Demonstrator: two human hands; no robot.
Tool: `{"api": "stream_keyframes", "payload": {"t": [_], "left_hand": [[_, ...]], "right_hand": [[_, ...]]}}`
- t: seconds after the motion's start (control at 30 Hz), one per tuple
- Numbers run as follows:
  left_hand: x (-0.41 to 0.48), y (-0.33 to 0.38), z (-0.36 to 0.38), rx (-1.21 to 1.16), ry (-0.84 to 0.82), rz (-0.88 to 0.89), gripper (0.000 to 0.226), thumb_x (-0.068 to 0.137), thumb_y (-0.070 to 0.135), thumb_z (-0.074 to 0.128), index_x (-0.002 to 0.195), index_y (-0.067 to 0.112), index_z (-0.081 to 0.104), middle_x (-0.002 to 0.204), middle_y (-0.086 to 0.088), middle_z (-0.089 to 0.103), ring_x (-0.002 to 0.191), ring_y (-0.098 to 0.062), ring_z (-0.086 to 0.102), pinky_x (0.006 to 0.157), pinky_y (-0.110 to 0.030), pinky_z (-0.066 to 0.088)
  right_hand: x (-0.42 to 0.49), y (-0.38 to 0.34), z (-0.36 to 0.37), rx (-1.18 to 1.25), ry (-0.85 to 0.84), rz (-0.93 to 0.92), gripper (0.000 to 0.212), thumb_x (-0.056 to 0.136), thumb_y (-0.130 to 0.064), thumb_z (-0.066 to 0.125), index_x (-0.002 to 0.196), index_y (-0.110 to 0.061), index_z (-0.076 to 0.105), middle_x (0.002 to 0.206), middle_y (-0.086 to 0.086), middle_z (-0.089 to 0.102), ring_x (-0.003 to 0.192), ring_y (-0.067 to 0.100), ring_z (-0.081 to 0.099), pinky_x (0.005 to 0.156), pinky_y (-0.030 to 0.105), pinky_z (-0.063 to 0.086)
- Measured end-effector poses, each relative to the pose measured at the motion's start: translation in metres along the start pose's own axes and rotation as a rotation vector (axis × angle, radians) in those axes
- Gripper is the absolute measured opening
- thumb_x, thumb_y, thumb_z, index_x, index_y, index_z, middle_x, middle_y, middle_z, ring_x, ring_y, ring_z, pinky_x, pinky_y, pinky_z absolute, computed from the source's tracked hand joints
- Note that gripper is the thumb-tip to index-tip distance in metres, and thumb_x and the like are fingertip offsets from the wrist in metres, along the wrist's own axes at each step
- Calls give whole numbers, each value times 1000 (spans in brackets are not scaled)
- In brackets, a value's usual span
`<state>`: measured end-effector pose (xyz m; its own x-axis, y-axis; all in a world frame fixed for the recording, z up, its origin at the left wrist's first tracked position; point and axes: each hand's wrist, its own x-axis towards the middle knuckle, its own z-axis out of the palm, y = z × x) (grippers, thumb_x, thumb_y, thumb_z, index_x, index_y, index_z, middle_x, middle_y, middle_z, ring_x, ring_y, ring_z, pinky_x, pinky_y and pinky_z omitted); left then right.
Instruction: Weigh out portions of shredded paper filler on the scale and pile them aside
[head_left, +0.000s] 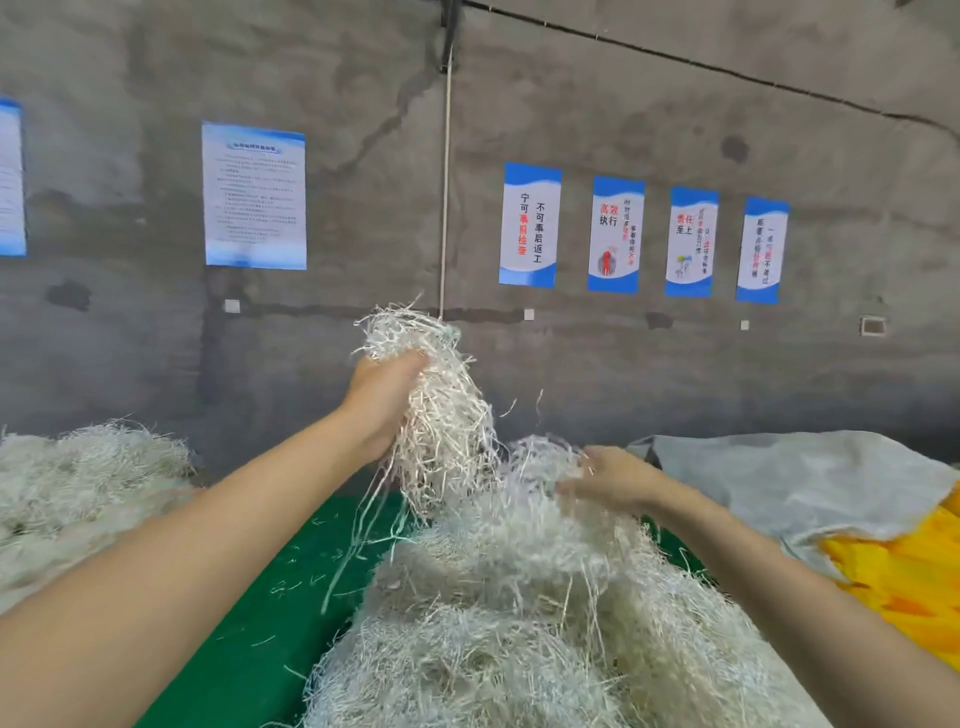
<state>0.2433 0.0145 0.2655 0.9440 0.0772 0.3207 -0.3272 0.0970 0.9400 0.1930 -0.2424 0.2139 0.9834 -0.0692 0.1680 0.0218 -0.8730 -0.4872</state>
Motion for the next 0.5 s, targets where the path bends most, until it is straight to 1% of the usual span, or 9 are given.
{"api": "stream_keyframes", "payload": {"t": [0.07, 0.13, 0.17, 0.27, 0.33, 0.37, 0.43, 0.47, 0.5], "left_hand": [[3, 7, 7, 8, 56, 36, 65, 95, 25, 58, 149, 7, 27, 137, -3, 46, 109, -18, 44, 89, -32, 34], [4, 13, 13, 8, 109, 57, 66, 99, 24, 51, 154, 12, 16, 126, 1, 40, 105, -18, 40, 88, -32, 33], [3, 17, 17, -15, 129, 49, 64, 101, 23, 46, 155, 13, 12, 126, 1, 37, 105, -18, 37, 90, -32, 32], [3, 21, 21, -101, 225, -4, 62, 104, 21, 34, 157, 16, 2, 154, 1, 25, 132, -21, 34, 115, -38, 23], [1, 24, 20, -98, 289, -13, 65, 103, 22, 33, 157, 16, -3, 163, -6, 10, 145, -28, 23, 119, -40, 17], [1, 26, 19, -108, 315, -7, 65, 103, 22, 33, 157, 15, -4, 163, -8, 10, 146, -29, 22, 118, -39, 17], [-2, 29, 19, -155, 378, -4, 64, 102, 22, 35, 156, 12, 2, 161, -10, 17, 141, -28, 30, 114, -36, 23], [-4, 32, 18, -182, 405, -10, 62, 101, 22, 36, 155, 11, 8, 159, -10, 22, 136, -28, 35, 112, -36, 26], [-6, 35, 19, -203, 417, -19, 61, 100, 22, 38, 154, 11, 13, 156, -10, 28, 132, -28, 39, 112, -37, 30]], "right_hand": [[-14, -19, -17, -36, -212, -106, 93, 80, -52, 75, 154, -23, 28, 158, 0, 33, 140, 18, 38, 114, 34, 34], [-31, -46, -28, 66, -352, -256, 109, 69, -61, 79, 156, -35, 17, 161, -11, 24, 139, 5, 31, 112, 29, 32], [-39, -60, -30, 53, -323, -313, 108, 67, -65, 78, 154, -37, 19, 158, -15, 28, 132, 0, 35, 105, 24, 34], [-50, -91, -26, -320, 183, -346, 85, 72, -72, 66, 142, -35, 36, 141, -11, 53, 114, 12, 55, 85, 33, 45], [-47, -100, -21, -321, 400, -341, 93, 69, -76, 64, 144, -32, 33, 142, -5, 53, 122, 20, 54, 89, 38, 49], [-43, -102, -17, -183, 346, -343, 109, 64, -78, 68, 151, -30, 23, 151, -3, 43, 132, 20, 48, 99, 42, 47], [-39, -108, -5, 100, 68, -303, 134, 57, -75, 77, 156, -30, -1, 164, 0, 18, 145, 22, 31, 114, 46, 34], [-38, -112, 5, 183, -45, -287, 135, 59, -70, 81, 156, -29, -4, 164, 1, 15, 146, 23, 29, 117, 45, 31], [-34, -113, 16, 265, -102, -289, 125, 66, -60, 83, 157, -26, 4, 161, 3, 26, 142, 21, 37, 115, 40, 35]]}}
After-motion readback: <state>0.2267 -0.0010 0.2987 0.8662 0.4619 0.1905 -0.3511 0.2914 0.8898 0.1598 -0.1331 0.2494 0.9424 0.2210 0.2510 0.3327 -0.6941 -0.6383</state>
